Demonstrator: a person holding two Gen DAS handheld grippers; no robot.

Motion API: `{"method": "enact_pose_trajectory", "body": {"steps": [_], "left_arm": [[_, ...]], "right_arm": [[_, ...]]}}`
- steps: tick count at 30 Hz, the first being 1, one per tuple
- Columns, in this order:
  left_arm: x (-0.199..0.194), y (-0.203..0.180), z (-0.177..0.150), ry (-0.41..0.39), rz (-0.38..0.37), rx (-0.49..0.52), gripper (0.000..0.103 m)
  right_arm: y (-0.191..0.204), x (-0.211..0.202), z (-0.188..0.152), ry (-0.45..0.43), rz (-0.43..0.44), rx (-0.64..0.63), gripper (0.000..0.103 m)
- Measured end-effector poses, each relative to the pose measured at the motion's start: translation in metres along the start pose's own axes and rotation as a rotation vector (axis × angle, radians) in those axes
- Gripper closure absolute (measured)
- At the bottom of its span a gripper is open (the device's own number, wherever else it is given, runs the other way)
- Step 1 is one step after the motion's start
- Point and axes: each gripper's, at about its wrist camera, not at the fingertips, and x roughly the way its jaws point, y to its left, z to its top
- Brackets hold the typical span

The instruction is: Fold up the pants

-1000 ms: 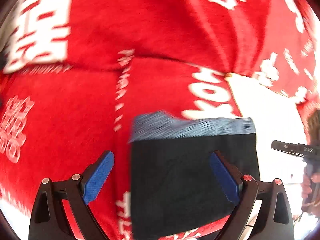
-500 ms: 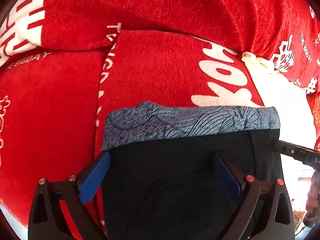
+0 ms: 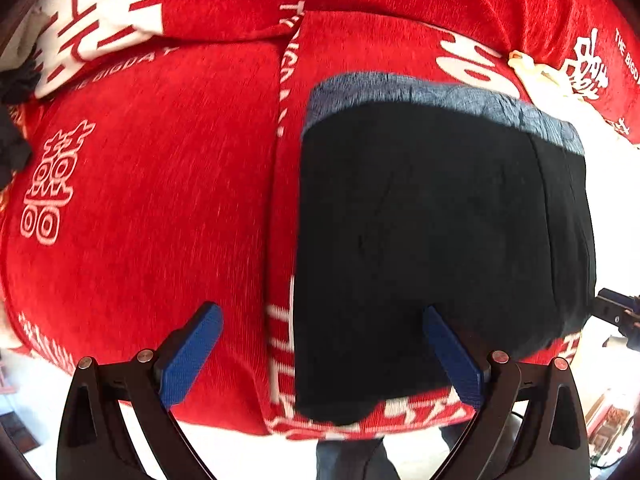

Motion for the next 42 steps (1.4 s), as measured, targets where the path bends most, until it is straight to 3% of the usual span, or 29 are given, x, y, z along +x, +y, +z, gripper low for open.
{"method": "enact_pose_trajectory", "body": {"steps": [6, 16, 32, 42], "left_arm": [[-0.023, -0.013, -0.014, 0.008, 0.021, 0.047, 0.002], [-0.078, -0.037, -0.012, -0.014, 0.013, 0.059, 0.002], [-0.122, -0.035, -0.008, -0.024, 0.028, 0.049, 0.002], [-0.137, -0.037, -0.009, -0.049, 0.042, 0.041, 0.002]], "right_arm": [[-0.006, -0.014, -0.002, 0.032, -0.011, 0.045, 0.055], [0.029, -0.062, -0.016, -0.005, 0.008, 0.025, 0.024], [0.064, -0.114, -0.016, -0.106, -0.044, -0.005, 0.015], [0.081, -0.126, -0.012, -0.081, -0.061, -0.012, 0.015]]}}
